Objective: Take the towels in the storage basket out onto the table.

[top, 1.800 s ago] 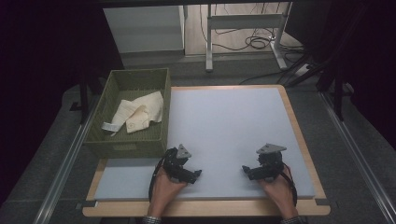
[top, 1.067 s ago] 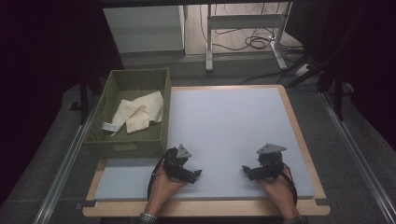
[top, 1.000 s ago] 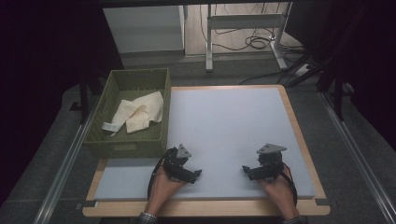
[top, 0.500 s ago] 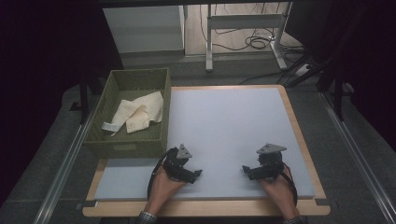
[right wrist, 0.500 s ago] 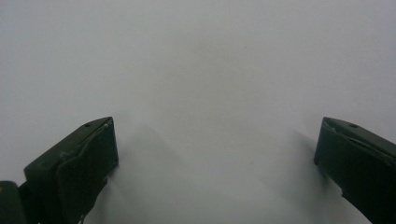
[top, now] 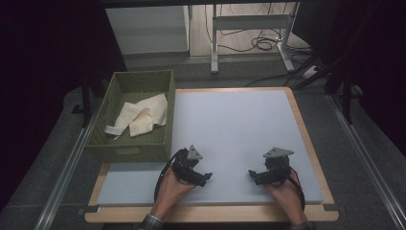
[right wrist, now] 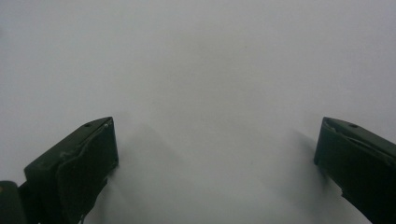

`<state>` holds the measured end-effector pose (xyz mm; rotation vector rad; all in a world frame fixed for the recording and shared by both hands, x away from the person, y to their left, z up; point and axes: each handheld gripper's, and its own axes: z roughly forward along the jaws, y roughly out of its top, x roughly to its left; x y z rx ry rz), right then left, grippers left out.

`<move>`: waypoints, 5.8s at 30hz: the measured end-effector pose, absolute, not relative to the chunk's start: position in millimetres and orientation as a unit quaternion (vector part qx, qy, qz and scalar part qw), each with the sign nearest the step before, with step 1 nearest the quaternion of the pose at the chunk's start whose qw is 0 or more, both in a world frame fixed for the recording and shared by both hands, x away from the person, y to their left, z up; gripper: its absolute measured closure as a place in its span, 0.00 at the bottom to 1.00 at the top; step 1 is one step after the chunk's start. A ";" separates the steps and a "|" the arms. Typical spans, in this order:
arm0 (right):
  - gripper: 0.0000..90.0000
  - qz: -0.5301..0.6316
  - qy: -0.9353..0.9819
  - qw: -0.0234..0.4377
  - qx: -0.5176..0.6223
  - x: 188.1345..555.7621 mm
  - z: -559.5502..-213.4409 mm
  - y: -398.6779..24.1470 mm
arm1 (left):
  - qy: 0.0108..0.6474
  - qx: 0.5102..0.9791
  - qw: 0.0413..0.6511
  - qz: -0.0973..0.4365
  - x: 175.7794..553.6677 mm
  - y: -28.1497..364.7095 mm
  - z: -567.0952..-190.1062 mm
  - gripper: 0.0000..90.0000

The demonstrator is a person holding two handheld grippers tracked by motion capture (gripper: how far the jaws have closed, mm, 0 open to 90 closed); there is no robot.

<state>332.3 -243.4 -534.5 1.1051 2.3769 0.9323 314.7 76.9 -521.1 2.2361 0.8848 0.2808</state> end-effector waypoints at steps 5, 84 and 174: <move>0.00 0.330 0.841 0.179 0.391 332.3 -534.5 -243.4 | 0.344 0.860 0.364 0.093 317.7 77.1 -510.5 0.07; 0.00 0.331 0.840 0.179 0.390 332.5 -534.8 -243.5 | 0.565 0.775 0.248 0.137 484.7 257.1 -445.1 0.02; 0.00 0.330 0.841 0.180 0.390 332.3 -534.8 -243.6 | 0.577 0.745 0.301 0.146 452.1 294.5 -366.1 0.91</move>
